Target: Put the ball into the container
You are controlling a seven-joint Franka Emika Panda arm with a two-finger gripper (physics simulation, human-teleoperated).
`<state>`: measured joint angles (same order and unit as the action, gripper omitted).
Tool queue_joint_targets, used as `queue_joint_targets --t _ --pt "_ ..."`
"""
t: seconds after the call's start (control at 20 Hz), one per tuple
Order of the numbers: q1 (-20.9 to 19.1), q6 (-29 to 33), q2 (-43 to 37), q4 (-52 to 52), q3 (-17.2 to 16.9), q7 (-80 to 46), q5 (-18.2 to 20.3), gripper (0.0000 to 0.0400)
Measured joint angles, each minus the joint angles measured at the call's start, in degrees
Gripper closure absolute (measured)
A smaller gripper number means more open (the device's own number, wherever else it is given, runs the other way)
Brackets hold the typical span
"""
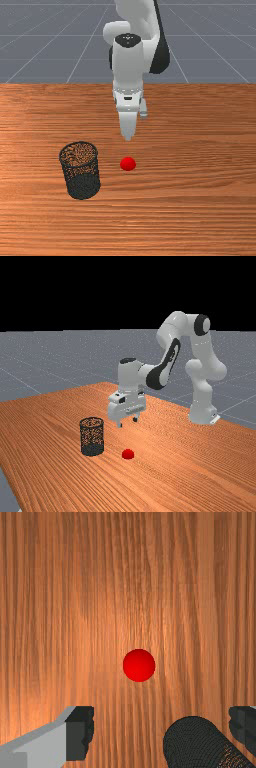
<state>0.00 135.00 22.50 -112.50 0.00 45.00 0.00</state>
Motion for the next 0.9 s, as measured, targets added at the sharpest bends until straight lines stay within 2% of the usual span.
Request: queue_joint_targets --t 0.05,0.1,0.15,0.25,0.3,0.35,0.4,0.45,0.6,0.65,0.8,0.85,0.9 --pt "0.0 0.0 0.0 0.0 0.0 0.0 0.0 0.0157" --pt "0.0 0.0 0.0 0.0 0.0 0.0 0.0 0.0252" --pt "0.0 0.0 0.0 0.0 0.0 0.0 0.0 0.031" --pt "0.0 0.0 0.0 0.0 0.0 0.0 0.0 0.0367" --pt "0.01 -2.87 0.97 1.87 0.0 0.0 0.0 0.0223" --pt "0.0 -0.91 0.52 0.67 0.0 0.0 0.0 0.0135" --pt "0.27 0.09 0.36 0.13 -0.25 -0.53 -0.6 0.0082" --pt "0.03 -1.25 1.0 1.08 -0.01 -0.04 -0.04 0.005" --pt "0.03 -1.71 2.78 2.13 -0.01 -0.03 -0.05 0.0011" --pt "0.04 -2.98 4.06 3.41 0.0 -0.03 -0.05 0.0007" --pt "0.04 -1.23 6.36 3.56 -0.01 -0.03 -0.05 0.0001" --pt "0.04 -2.83 8.1 5.35 0.0 -0.03 -0.05 0.0001" --pt "0.04 -1.15 8.77 4.79 0.0 -0.03 -0.05 0.0"
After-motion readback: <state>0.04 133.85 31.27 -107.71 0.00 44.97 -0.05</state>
